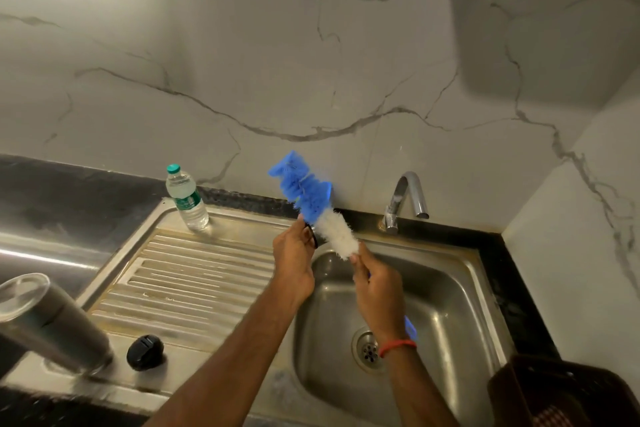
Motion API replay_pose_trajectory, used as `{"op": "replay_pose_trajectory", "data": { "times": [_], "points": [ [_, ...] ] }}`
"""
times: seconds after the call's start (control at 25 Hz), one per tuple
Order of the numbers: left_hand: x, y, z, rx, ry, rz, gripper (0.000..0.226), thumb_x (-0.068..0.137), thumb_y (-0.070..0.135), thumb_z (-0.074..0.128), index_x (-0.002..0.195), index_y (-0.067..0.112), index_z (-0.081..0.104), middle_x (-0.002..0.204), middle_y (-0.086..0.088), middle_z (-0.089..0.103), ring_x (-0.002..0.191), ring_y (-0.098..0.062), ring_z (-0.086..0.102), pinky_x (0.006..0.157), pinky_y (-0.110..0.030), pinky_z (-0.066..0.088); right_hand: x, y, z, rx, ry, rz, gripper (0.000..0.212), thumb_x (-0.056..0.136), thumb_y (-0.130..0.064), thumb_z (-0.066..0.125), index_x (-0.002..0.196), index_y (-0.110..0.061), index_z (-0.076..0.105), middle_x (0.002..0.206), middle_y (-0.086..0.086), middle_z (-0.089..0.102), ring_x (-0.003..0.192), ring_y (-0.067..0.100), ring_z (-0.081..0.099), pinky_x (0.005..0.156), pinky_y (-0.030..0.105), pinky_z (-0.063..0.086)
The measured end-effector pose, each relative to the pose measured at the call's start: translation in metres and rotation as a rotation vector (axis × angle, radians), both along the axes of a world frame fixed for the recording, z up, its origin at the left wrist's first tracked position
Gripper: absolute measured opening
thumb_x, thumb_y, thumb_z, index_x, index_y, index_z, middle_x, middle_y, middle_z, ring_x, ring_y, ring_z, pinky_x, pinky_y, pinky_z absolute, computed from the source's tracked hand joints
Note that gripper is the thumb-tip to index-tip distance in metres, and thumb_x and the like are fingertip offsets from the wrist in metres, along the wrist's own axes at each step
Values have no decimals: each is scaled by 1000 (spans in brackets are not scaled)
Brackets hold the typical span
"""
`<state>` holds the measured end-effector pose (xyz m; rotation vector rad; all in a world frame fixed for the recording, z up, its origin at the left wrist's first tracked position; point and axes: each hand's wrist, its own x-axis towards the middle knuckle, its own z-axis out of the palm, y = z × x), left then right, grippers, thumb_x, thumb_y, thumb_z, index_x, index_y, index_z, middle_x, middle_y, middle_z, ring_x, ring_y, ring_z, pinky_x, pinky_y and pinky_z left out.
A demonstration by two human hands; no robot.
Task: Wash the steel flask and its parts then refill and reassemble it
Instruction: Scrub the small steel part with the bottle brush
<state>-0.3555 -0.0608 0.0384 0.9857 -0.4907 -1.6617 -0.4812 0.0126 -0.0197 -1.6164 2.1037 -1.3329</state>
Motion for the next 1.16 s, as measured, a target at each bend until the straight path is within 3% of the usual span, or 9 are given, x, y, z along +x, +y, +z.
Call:
{"op": "replay_pose_trajectory", "data": {
  "times": [0.08,0.2,0.32,0.44,0.64,0.84,0.96,1.04,1.16],
  "points": [
    [6,-5,2,90,11,71,16,100,17,61,106,7,71,99,-13,75,93,-25,72,79,-37,57,-6,10,-14,103,-69,2,36,99,-40,51,127,-24,65,89,-3,73,73,3,65,61,12,49],
    [19,-17,1,110,-89,134,17,101,23,59,105,10,68,98,-9,72,91,-22,68,85,-36,52,-13,29,-21,245,-173,-93,38,100,-43,49,128,-24,65,86,-5,70,70,6,64,59,27,53],
    [17,-14,-4,58,-181,121,18,101,25,57,92,14,67,84,-4,68,86,-21,65,89,-40,51,-17,12,-3,107,-176,-36,33,101,-33,54,132,-25,63,92,-6,71,77,3,64,66,24,52],
    [16,-7,-13,-29,-179,63,17,102,23,53,93,13,64,76,-2,64,78,-21,62,72,-37,54,-13,-3,8,88,-226,151,31,101,-22,55,131,-19,63,107,-2,67,98,4,63,83,22,52],
    [25,-8,-6,-29,-175,58,21,100,23,48,90,12,63,78,-7,64,73,-21,65,66,-34,52,-35,16,-9,161,-212,12,15,102,-18,53,97,-28,64,91,8,65,86,25,65,72,41,56],
    [15,2,-18,-78,-5,-42,31,105,35,46,120,12,61,99,-8,69,90,-21,69,80,-38,56,-16,-6,11,-1,-7,148,38,97,-43,43,103,-17,71,88,-5,61,86,14,58,75,39,49],
    [24,-4,-10,-57,86,-65,32,97,30,54,118,9,65,101,-11,70,91,-25,70,79,-40,56,-41,9,-13,63,-23,40,18,98,-39,46,102,-40,63,88,-5,61,84,14,61,73,51,53],
    [27,-6,-7,-18,47,-32,26,97,26,53,111,10,67,99,-12,70,88,-26,70,76,-40,57,-45,21,-20,81,-86,14,22,100,-28,52,95,-49,60,85,-7,60,81,16,61,70,56,52],
    [19,-3,-10,-24,82,-30,36,98,34,54,123,9,65,111,-15,68,101,-31,68,85,-46,56,-13,4,4,19,-93,110,17,101,-21,54,105,-23,70,88,-8,59,84,13,60,73,43,55]
  ]
}}
